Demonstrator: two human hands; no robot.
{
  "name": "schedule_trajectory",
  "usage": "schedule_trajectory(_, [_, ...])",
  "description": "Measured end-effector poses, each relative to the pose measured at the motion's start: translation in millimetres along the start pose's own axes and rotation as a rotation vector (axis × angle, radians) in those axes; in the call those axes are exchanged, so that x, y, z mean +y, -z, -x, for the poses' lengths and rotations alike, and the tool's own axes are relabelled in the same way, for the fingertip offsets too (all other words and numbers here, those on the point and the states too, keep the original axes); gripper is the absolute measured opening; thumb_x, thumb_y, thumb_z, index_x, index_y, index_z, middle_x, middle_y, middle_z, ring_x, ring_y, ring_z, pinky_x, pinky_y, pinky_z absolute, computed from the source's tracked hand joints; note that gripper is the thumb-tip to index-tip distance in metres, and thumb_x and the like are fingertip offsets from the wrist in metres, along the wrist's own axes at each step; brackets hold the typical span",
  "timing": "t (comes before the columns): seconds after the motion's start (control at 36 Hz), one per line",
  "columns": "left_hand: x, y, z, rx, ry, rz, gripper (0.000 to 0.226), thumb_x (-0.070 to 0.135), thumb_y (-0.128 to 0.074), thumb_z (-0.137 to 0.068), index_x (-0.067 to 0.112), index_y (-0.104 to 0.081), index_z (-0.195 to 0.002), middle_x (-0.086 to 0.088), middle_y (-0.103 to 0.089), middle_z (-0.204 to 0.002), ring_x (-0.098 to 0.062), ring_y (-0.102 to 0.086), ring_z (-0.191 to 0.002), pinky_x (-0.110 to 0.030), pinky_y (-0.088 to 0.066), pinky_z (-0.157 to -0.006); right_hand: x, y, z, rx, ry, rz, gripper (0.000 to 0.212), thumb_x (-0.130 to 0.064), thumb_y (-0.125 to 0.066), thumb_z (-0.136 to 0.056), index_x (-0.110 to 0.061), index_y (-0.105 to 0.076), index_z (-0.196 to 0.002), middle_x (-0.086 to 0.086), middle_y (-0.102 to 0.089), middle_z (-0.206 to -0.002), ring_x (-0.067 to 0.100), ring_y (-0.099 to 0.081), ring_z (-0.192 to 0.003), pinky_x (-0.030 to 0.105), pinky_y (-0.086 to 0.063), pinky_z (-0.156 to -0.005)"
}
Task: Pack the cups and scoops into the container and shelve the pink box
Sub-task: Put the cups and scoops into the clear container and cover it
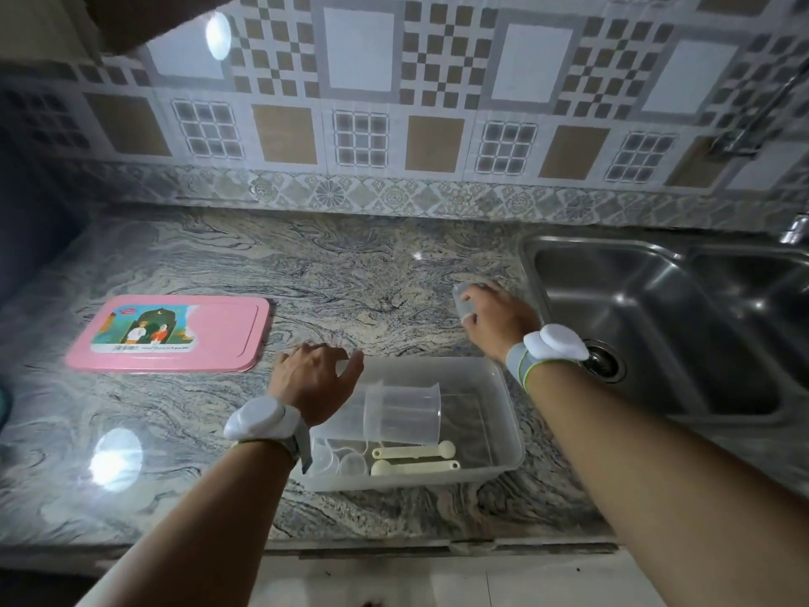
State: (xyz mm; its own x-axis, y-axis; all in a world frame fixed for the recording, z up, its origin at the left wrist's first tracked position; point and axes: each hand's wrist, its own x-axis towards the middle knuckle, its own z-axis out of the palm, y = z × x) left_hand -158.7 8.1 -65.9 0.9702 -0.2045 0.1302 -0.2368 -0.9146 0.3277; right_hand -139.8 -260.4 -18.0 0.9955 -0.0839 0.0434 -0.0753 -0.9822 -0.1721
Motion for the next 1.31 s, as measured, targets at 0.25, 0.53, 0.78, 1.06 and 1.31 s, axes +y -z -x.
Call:
schedule_trajectory(0.25, [-8.0,-9.8,-3.6,0.026,-0.03,-0.007,0.07,0.069,-0.018,-0.089,0.024,-0.071,-0.079,0.0,-0.07,-0.072,-0.021,-0.064,-0.065,-0.032,-0.052,-0.061,20.1,-18.1,-44.0,-0.161,0.22,0.345,0.036,-0.034,-0.042,-0.096,-0.026,-0.049,-0.131,0.011,-0.04,-0.148,0.041,-0.059,-0.109,0.043,-0.049,-0.088])
schedule_trajectory(0.53, [-4.9,-6.7,-3.0,0.035,-0.063,0.024,0.064,0.062,-0.027,-0.088,0.022,-0.076,-0.087,-0.007,-0.072,-0.074,-0.024,-0.063,-0.063,-0.026,-0.041,-0.055,21.8,-23.7,-42.0,-0.124,0.274,0.47,0.056,-0.016,-0.061,-0.091,-0.015,-0.041,-0.143,0.019,-0.035,-0.144,0.045,-0.056,-0.112,0.046,-0.048,-0.081])
schedule_trajectory(0.78, [-3.9,-8.8,-4.4,0.054,-0.062,0.033,0.065,0.064,-0.026,-0.087,0.018,-0.069,-0.071,-0.005,-0.064,-0.06,-0.025,-0.06,-0.055,-0.025,-0.036,-0.05,20.0,-26.8,-36.8,-0.088,0.276,0.461,0.045,-0.017,-0.048,-0.097,-0.018,-0.044,-0.142,0.02,-0.039,-0.136,0.044,-0.057,-0.106,0.046,-0.046,-0.073])
schedule_trajectory(1.06, [-2.4,-7.7,-3.0,0.075,-0.074,0.011,0.067,0.064,-0.026,-0.085,0.019,-0.074,-0.077,-0.002,-0.067,-0.063,-0.021,-0.06,-0.055,-0.024,-0.037,-0.049,22.7,-25.7,-28.2,-0.067,0.259,0.468,0.044,-0.004,-0.049,-0.093,-0.013,-0.047,-0.136,0.023,-0.04,-0.133,0.044,-0.06,-0.093,0.04,-0.039,-0.059])
schedule_trajectory(1.31, [-1.3,-4.6,-1.8,0.069,-0.075,0.031,0.064,0.064,-0.029,-0.083,0.02,-0.076,-0.08,-0.006,-0.071,-0.069,-0.025,-0.063,-0.06,-0.027,-0.049,-0.054,19.8,13.7,-14.5,0.058,0.327,0.469,0.056,0.003,-0.056,-0.088,-0.011,-0.04,-0.14,0.008,-0.018,-0.161,0.041,-0.052,-0.112,0.037,-0.039,-0.06])
